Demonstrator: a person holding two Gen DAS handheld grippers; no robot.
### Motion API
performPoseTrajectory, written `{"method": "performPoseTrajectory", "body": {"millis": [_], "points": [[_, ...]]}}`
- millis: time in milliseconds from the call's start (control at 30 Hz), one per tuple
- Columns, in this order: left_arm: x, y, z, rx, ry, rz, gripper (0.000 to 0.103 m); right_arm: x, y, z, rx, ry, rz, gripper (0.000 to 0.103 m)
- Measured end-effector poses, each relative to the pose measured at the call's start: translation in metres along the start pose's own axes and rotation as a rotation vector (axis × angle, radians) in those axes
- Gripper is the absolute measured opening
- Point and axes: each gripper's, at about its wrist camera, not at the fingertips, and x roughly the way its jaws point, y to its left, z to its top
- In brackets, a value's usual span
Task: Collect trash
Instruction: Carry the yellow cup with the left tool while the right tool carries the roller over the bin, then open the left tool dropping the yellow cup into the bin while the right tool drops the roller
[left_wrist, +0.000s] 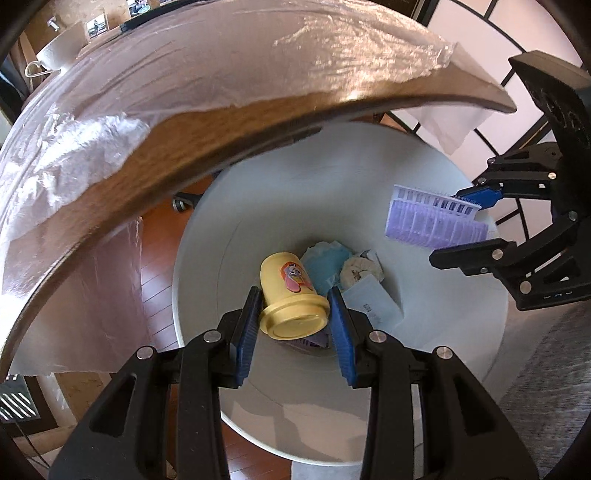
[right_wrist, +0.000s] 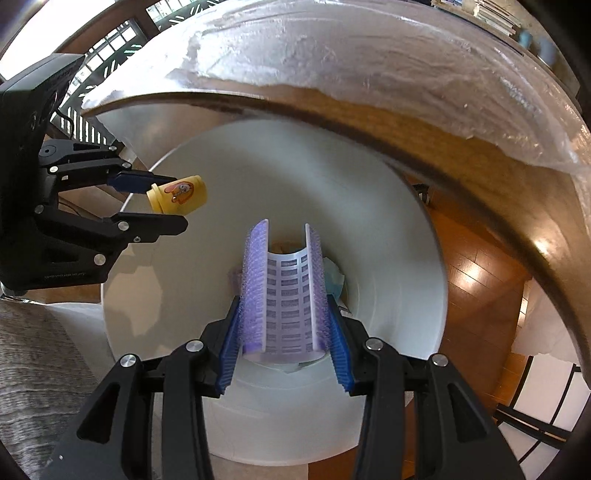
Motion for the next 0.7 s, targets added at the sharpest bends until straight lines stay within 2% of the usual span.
{"method": "performPoseTrajectory", "body": {"millis": [333,633,667,700], "points": [[0.02,0.001,0.002,0.012,0.032,0.009,0.039,0.018,0.003,0.01,0.016,0.03,-0.016,0.042],[0.035,0.0,0.007,0.019,0.055,0.003,0.039,0.013,0.003,0.011,0.023,0.046,-0.018,0.042],[0.035,-0.002,0.007,0.021,0.058,-0.01,0.039,0.013,0.004,0.009,0.021,0.047,-0.011,0.043],[0.038,-0.002,0.006,0.021,0.063,-0.013,0.05,0.011,0.006,0.008,0.021,0.045,-0.014,0.049]]}}
